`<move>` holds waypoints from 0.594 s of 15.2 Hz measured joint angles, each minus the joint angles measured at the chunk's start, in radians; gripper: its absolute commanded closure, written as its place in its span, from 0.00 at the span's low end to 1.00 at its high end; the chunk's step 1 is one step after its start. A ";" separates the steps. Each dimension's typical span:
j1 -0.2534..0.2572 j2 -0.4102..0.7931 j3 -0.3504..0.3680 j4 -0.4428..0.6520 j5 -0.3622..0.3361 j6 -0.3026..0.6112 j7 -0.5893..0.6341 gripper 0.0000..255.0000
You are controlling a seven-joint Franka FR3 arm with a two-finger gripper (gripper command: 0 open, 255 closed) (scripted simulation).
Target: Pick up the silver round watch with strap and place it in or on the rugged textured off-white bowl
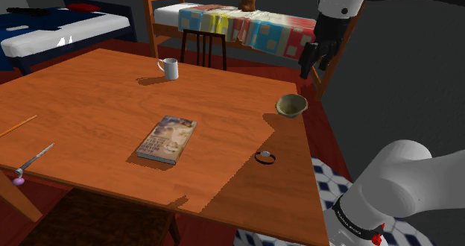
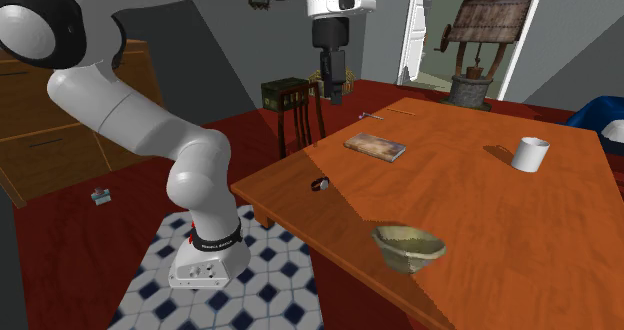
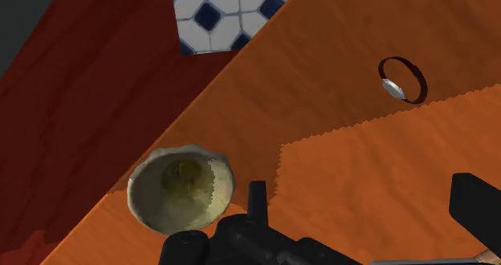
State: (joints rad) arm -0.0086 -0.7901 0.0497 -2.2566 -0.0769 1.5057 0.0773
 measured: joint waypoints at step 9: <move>0.075 0.011 -0.026 -0.217 0.046 0.183 -0.110 0.00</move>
State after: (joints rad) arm 0.0669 -0.7790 0.0238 -2.4733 -0.0304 1.6885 -0.0331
